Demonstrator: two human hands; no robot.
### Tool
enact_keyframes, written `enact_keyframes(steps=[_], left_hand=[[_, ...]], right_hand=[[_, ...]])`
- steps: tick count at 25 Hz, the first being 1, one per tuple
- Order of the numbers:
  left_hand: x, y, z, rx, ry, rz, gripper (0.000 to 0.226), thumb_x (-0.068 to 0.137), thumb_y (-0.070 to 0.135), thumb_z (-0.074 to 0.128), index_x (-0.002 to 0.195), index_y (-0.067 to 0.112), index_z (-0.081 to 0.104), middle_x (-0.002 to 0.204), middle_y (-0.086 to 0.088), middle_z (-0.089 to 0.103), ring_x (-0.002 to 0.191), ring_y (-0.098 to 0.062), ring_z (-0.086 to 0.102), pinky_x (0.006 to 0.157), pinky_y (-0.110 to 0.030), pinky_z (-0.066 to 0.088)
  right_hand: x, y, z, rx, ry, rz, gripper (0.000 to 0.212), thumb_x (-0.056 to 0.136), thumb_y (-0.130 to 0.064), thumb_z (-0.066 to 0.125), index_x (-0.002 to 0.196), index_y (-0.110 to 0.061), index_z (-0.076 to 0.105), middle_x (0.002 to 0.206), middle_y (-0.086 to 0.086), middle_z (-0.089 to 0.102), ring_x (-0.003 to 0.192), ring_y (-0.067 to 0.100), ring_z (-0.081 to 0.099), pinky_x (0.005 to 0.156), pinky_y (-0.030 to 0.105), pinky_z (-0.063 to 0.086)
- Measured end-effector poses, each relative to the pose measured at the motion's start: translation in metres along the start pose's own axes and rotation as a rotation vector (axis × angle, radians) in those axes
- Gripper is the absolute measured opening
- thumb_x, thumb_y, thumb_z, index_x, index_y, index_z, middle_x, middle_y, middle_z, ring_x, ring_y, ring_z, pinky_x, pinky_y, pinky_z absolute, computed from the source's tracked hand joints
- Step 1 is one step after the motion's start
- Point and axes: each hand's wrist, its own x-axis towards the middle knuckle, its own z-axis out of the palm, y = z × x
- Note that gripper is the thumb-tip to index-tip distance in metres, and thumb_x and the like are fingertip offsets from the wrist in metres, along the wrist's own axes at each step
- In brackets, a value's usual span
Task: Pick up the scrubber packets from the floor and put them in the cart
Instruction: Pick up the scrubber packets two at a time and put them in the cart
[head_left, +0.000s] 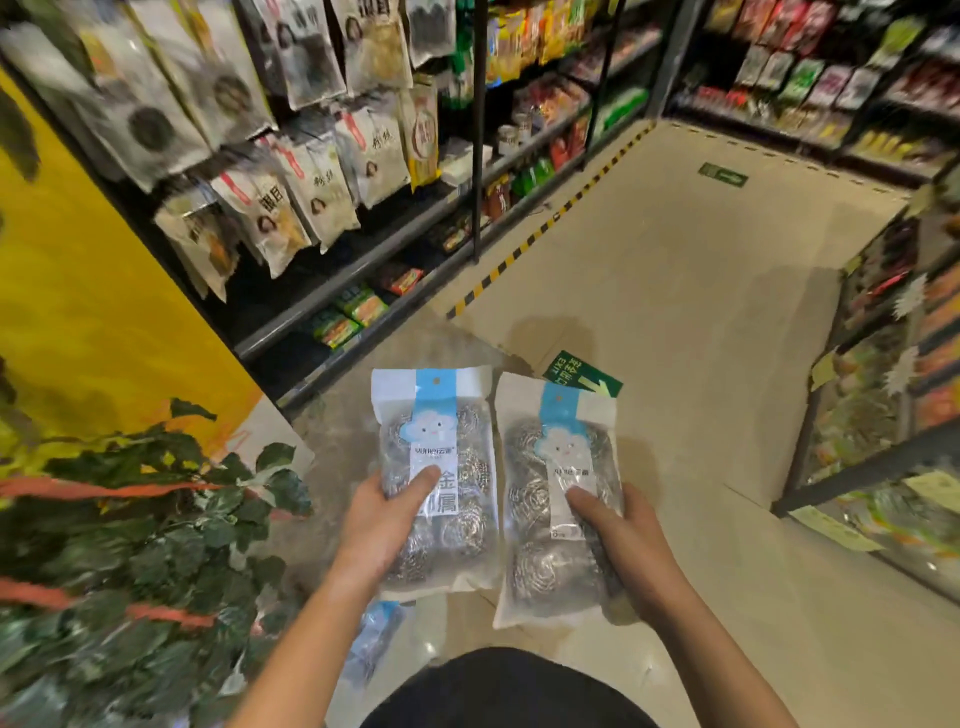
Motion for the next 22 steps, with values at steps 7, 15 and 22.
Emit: enact_keyframes(steps=[7, 15, 22], left_hand=[[-0.008, 0.019, 0.004, -0.044, -0.050, 0.076, 0.093, 0.073, 0.071, 0.076, 0.144, 0.013, 0.059, 0.134, -0.001, 0.071, 0.123, -0.023, 0.066, 0.114, -0.049, 0.045], [0.005, 0.038, 0.047, -0.031, -0.071, 0.045, 0.049, 0.081, 0.054, 0.081, 0.116, 0.020, 0.074, 0.106, 0.006, 0.081, 0.103, -0.017, 0.074, 0.100, -0.040, 0.054], [0.010, 0.073, 0.119, 0.112, -0.237, 0.090, 0.027, 0.091, 0.039, 0.077, 0.105, 0.016, 0.078, 0.065, 0.019, 0.074, 0.074, -0.012, 0.072, 0.069, -0.028, 0.050]], right_hand=[[-0.002, -0.024, 0.000, 0.034, 0.102, -0.105, 0.068, 0.063, -0.059, 0.090, 0.119, -0.027, 0.068, 0.108, -0.001, 0.082, 0.094, 0.023, 0.081, 0.089, 0.055, 0.063], [0.003, -0.034, -0.035, 0.048, 0.206, -0.102, 0.063, 0.066, -0.054, 0.091, 0.116, -0.024, 0.068, 0.103, -0.002, 0.083, 0.091, 0.021, 0.081, 0.088, 0.054, 0.064], [-0.004, -0.028, -0.100, 0.145, 0.409, -0.080, 0.036, 0.083, -0.028, 0.089, 0.111, -0.021, 0.068, 0.089, -0.010, 0.082, 0.078, 0.005, 0.078, 0.071, 0.030, 0.059]])
